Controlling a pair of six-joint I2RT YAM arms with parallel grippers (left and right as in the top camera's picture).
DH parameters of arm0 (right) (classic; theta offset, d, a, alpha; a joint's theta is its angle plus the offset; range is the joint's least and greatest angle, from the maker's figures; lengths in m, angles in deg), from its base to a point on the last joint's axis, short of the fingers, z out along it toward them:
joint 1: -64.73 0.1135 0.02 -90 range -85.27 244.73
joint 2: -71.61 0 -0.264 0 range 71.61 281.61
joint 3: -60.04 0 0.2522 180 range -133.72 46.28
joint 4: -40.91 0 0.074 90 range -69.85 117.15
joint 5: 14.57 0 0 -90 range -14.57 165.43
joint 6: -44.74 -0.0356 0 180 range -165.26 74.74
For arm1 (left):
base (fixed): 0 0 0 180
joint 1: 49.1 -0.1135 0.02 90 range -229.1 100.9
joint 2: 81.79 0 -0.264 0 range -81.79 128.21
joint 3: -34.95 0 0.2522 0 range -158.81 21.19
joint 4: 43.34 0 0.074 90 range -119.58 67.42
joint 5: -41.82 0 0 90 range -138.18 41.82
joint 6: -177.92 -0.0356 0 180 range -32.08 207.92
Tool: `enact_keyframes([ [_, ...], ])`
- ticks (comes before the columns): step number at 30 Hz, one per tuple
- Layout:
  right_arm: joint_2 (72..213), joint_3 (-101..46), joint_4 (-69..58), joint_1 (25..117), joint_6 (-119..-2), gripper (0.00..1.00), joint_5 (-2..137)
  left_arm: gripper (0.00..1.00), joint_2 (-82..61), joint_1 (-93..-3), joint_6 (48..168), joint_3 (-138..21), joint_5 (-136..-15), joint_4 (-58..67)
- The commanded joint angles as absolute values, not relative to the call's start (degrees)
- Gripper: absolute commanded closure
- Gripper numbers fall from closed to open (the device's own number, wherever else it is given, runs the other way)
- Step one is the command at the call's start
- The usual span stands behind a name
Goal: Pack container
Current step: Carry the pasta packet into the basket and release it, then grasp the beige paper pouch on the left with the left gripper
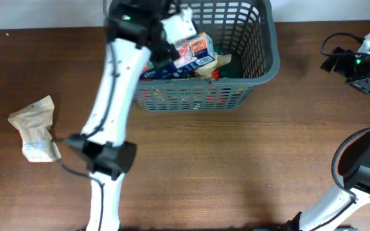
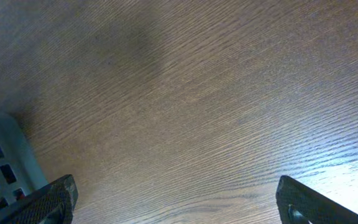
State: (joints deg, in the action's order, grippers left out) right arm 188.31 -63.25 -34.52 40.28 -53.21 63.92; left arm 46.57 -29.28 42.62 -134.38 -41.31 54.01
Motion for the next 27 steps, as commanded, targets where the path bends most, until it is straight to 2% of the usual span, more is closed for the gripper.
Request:
enact_keyframes([
  [1,187.26,-62.99,-34.54,40.32,-53.71,0.01,63.68,0.17,32.95,-36.12,49.38,-132.65,-39.36,52.70],
  [7,187.26,-62.99,-34.52,40.32,-53.71,0.01,63.68,0.18,17.72,-57.65,59.93,-110.23,-40.02,49.25],
  [11,187.26,-62.99,-34.52,40.32,-53.71,0.01,63.68,0.19,18.74,-69.30,73.07,-96.37,-41.13,54.58],
  [13,187.26,-62.99,-34.52,40.32,-53.71,0.01,63.68,0.21,20.78,-73.32,74.21,-89.96,-42.99,55.13],
  [20,187.26,-62.99,-34.52,40.32,-53.71,0.01,63.68,0.23,28.88,-79.58,74.16,-75.98,-42.99,49.69],
  [27,187.26,-62.99,-34.52,40.32,-53.71,0.01,63.68,0.22,34.02,-82.09,74.21,-73.51,-41.24,45.07],
])
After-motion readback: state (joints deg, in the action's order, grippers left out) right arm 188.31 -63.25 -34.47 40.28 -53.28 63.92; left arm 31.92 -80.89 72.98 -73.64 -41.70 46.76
